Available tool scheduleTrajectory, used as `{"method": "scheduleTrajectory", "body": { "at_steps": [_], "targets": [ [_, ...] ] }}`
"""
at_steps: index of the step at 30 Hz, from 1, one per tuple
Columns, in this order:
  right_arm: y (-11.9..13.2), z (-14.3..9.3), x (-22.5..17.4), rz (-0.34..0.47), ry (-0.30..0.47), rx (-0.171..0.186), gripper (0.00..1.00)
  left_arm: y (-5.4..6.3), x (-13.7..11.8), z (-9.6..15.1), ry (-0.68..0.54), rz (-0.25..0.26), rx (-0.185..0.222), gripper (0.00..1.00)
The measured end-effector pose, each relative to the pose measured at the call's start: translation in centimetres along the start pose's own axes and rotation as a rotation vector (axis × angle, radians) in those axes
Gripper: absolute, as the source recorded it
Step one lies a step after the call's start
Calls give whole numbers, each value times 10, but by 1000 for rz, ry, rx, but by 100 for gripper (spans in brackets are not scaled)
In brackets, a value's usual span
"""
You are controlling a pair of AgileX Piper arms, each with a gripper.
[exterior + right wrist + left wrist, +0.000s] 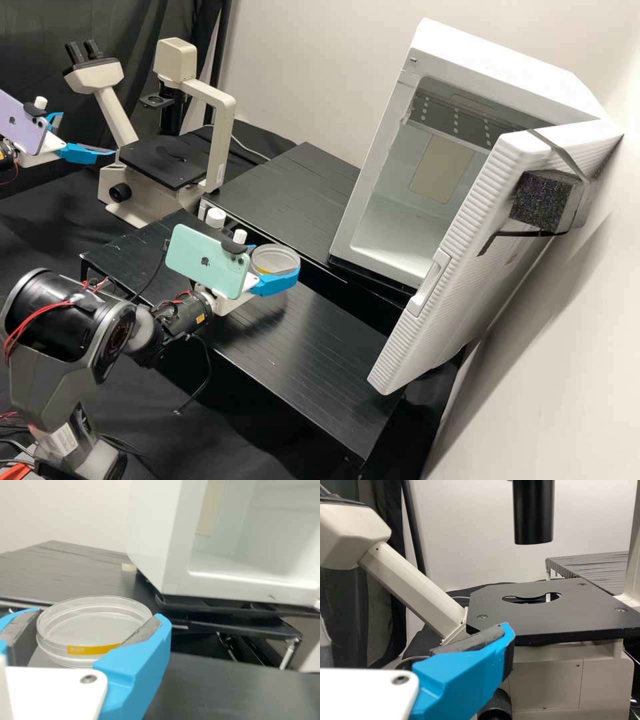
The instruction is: Move the petri dish to the bench.
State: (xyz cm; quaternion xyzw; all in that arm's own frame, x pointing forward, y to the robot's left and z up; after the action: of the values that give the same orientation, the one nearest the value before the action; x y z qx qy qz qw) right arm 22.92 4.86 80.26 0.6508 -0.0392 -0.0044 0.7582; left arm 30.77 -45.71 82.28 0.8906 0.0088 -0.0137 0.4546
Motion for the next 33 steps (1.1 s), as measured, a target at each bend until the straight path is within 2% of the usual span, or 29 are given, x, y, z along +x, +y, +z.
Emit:
{"method": "scheduleTrajectory", "body": {
  "at_steps": [6, 22, 23, 33],
  "targets": [
    [-7, 6, -8, -36, -10, -15, 0, 0, 0, 0, 0, 0, 0, 100],
    [-10, 6, -7, -29, -3, -23, 0, 0, 0, 0, 0, 0, 0, 100],
    [-10, 6, -7, -29, -3, -23, 100, 0, 0, 0, 0, 0, 0, 100],
    [-10, 6, -7, -28, -5, -22, 100, 0, 0, 0, 0, 0, 0, 100]
  ]
}}
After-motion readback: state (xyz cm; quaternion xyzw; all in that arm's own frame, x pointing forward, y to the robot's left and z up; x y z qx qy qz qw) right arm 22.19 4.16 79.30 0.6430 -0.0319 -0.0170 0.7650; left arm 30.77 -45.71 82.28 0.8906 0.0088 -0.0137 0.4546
